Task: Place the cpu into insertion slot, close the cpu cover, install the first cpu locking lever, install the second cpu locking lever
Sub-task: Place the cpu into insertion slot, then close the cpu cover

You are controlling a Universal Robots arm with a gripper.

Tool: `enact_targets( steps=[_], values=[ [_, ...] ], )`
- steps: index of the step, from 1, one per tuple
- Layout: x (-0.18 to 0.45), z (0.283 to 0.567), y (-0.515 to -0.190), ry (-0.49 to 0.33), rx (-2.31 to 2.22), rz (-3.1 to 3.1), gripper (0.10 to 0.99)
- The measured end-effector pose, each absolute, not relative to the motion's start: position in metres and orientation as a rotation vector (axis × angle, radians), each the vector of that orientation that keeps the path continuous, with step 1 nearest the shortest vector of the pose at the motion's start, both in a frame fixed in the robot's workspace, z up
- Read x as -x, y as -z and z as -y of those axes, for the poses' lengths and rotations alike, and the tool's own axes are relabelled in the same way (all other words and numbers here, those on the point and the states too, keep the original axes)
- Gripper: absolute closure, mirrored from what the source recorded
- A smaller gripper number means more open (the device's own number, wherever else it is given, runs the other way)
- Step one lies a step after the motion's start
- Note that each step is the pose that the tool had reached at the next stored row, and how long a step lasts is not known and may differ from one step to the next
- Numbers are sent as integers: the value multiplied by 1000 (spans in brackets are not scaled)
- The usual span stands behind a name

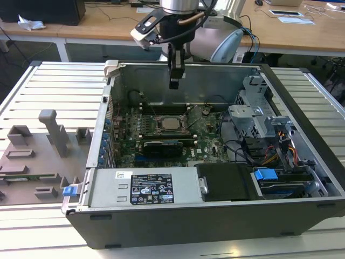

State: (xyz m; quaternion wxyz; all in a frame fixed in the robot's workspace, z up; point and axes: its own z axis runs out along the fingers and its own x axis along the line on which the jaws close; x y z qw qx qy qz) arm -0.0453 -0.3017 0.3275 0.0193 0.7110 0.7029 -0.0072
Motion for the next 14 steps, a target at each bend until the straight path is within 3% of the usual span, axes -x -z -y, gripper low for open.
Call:
enact_targets(
  steps=[14],
  values=[
    [18, 302, -328, 25, -2208, -2182, 980]
  ],
)
